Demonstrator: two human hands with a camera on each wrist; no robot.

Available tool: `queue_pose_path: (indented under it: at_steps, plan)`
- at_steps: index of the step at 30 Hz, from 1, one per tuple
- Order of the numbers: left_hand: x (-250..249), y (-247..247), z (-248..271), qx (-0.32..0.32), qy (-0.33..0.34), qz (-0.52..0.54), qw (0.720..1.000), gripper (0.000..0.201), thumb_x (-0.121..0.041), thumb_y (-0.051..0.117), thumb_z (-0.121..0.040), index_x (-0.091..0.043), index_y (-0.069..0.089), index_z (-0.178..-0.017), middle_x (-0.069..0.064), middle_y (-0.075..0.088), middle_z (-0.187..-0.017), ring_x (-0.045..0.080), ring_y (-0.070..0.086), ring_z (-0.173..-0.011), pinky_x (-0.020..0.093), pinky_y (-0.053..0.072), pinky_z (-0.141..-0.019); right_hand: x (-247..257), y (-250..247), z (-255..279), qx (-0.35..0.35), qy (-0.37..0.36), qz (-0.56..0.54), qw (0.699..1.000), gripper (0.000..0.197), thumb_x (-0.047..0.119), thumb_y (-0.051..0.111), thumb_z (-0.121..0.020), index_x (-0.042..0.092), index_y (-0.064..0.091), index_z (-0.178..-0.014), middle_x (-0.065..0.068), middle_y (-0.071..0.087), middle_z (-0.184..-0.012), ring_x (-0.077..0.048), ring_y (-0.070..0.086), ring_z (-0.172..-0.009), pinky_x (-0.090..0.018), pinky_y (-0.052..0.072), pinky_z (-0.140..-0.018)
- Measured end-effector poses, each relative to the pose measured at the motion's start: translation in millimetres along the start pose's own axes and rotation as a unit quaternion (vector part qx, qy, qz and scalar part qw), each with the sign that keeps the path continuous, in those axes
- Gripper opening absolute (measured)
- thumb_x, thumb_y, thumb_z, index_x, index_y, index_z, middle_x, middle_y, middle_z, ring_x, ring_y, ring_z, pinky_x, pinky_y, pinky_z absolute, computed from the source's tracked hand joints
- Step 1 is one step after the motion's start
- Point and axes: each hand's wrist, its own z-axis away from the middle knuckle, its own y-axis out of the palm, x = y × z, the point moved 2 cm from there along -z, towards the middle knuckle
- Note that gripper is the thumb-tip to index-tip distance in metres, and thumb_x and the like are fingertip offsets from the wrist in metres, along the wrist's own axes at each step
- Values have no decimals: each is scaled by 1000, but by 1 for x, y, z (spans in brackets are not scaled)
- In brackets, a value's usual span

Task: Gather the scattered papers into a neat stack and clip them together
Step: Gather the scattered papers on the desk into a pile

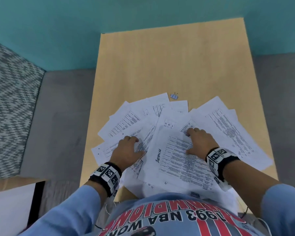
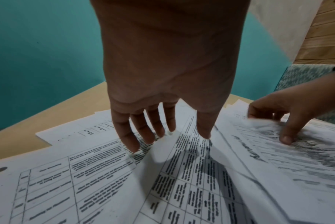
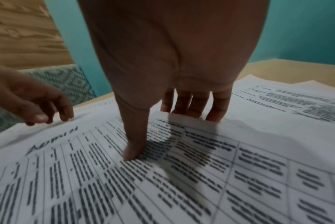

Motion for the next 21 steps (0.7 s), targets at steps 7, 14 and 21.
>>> queue_pose_path:
  at_steps: [7,14,21]
  plan:
    - [9,-2,-8,-7,-59,33,998,78,-60,78,-87,-25,47,-149,4,49,-145,29,54,-131,47,54,-101,4,-29,-14,17,-108,49,993,17,11,64,-88,27,63,-86,-2,63,-97,-28,63,-93,-36,52,-74]
    - [20,-3,-4,19,-73,55,996,62,-61,75,-86,-29,54,-134,-5,58,-127,19,62,-117,44,56,-97,35,-39,-44,-3,-226,135,965,66,10,80,-77,18,54,-137,-7,49,-150,-32,50,-134,-44,38,-109]
    - [44,-6,7,19,-104,65,992,60,-56,74,-86,-27,55,-135,1,56,-132,27,57,-124,49,55,-100,51,-38,-45,44,-239,234,941,50,-3,54,-89,29,61,-126,1,70,-117,-24,61,-106,-40,34,-99]
